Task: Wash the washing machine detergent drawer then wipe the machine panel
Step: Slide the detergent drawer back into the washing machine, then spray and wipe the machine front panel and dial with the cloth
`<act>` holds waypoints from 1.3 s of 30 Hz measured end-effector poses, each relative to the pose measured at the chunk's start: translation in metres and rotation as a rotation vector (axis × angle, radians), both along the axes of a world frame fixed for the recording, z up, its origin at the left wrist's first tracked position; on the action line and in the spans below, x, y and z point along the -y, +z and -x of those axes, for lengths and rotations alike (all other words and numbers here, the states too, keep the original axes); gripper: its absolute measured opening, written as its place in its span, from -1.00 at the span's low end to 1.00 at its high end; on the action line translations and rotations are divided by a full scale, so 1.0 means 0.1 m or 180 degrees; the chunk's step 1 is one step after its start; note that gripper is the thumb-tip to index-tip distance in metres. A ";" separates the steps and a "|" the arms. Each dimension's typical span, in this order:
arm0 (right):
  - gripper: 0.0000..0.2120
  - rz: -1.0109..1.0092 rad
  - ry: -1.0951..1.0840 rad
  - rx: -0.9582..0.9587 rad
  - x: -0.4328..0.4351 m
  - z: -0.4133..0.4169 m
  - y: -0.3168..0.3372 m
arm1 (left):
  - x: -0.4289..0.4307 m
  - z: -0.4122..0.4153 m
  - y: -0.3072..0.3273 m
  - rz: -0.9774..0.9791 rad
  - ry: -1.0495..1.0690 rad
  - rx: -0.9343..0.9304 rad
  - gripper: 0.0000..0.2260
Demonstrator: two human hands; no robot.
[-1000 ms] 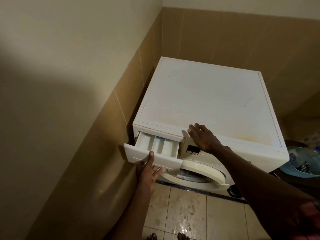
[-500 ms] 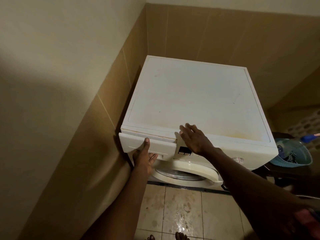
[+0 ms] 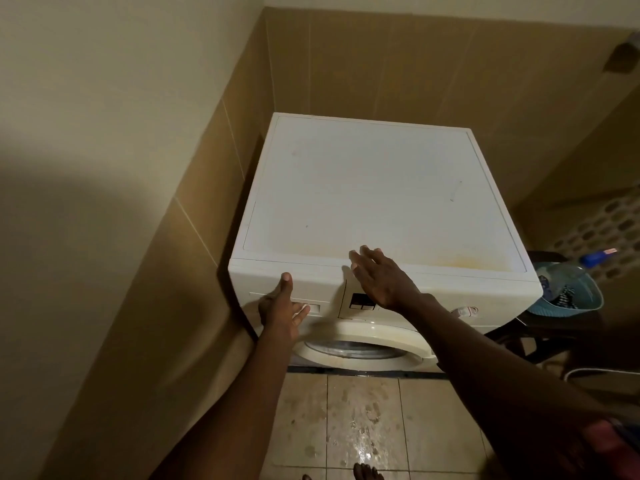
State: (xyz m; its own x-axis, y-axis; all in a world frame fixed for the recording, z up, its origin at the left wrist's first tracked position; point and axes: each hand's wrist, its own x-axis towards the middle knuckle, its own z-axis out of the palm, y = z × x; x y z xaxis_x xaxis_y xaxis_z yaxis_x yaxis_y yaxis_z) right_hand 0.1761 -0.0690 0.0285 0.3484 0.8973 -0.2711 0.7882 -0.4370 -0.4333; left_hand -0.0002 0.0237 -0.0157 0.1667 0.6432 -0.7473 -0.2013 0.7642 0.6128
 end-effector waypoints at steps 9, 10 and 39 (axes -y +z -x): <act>-0.62 -0.1181 -0.0297 0.0242 0.54 0.02 0.01 | 0.28 -0.09 -0.02 -0.0209 0.0365 -0.0643 -0.41; -0.62 -0.1224 -0.0347 0.0277 0.65 0.00 -0.02 | 0.35 -0.13 -0.01 -0.0205 0.0367 -0.0666 -0.45; -0.83 -0.1036 -0.2397 0.0392 3.99 -2.84 0.11 | 2.95 -3.59 0.82 -0.1638 -0.2315 0.0332 -0.92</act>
State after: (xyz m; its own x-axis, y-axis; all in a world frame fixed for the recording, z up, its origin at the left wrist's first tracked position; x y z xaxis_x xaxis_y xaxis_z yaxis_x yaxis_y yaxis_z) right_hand 0.4601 -0.4683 0.0397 0.8976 0.4389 0.0411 0.3847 -0.7344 -0.5592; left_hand 0.3588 -0.2709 0.0666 0.7147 0.6033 -0.3539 0.1517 0.3603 0.9204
